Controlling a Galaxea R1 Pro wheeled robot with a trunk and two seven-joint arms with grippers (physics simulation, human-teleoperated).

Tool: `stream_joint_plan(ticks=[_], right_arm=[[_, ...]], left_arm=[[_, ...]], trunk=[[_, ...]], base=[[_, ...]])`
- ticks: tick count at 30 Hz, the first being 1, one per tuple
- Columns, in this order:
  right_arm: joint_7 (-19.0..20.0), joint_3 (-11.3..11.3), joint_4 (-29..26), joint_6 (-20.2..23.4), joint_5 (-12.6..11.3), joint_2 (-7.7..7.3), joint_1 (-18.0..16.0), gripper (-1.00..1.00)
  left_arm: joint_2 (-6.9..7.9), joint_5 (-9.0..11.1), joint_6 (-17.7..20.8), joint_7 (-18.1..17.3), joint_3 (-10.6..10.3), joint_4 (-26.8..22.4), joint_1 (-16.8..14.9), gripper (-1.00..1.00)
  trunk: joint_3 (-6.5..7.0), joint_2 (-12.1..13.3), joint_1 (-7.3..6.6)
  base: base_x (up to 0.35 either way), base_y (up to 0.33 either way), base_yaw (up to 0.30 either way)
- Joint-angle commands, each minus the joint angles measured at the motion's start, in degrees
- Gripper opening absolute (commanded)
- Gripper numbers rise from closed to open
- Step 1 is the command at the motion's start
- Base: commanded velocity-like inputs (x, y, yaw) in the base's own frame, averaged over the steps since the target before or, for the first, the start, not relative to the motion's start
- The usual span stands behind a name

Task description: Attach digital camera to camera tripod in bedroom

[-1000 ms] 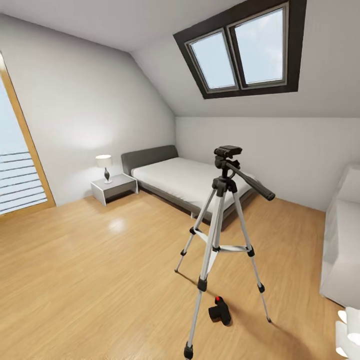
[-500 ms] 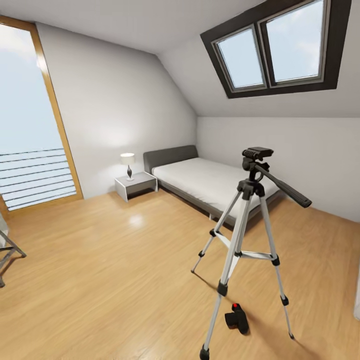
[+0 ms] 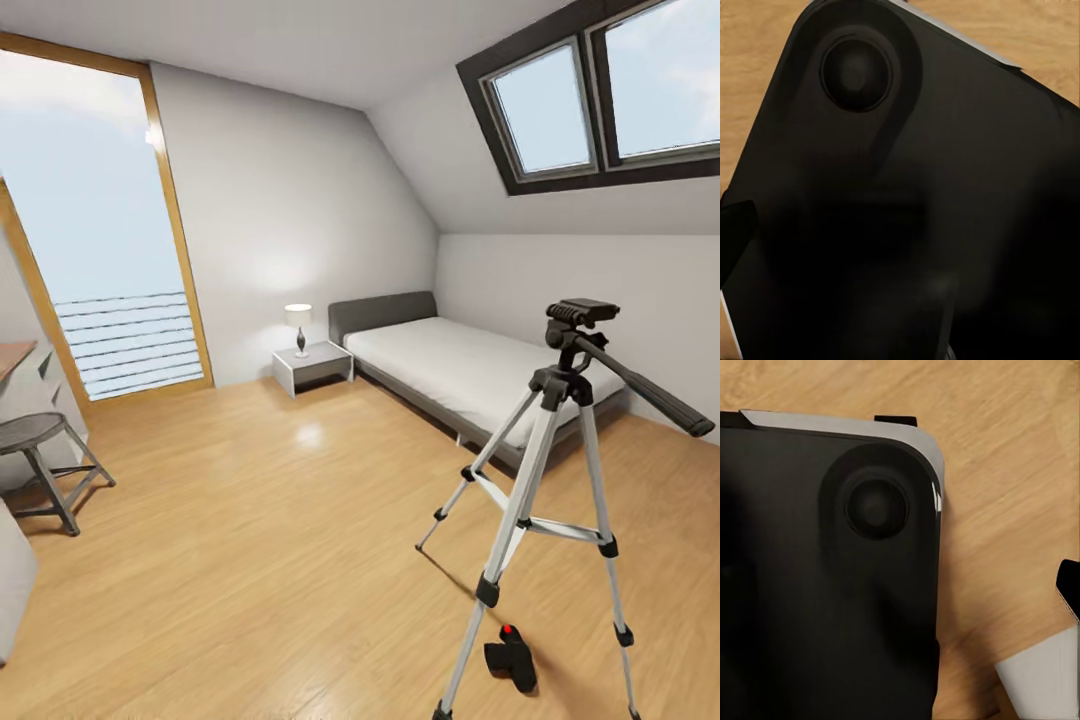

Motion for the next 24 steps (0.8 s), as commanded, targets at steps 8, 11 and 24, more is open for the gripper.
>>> stream_joint_plan(ticks=[8,11,24], right_arm=[[-0.03,0.04,0.0,-0.12,0.05,-0.01,-0.03,1.0],[0.0,0.04,0.0,-0.1,0.03,-0.05,-0.03,1.0],[0.01,0.13,0.0,-0.08,-0.02,-0.09,-0.03,1.0]], left_arm=[[-0.01,0.23,-0.03,0.02,-0.05,-0.14,0.03,1.0],[0.0,0.23,-0.03,0.02,-0.05,-0.12,0.03,1.0],[0.02,0.23,-0.03,0.02,-0.11,-0.11,0.03,1.0]], trunk=[[-0.04,-0.02,0.0],[-0.04,-0.02,0.0],[-0.04,-0.02,0.0]], base=[[0.0,0.0,0.278],[0.0,0.0,0.181],[0.0,0.0,0.011]])
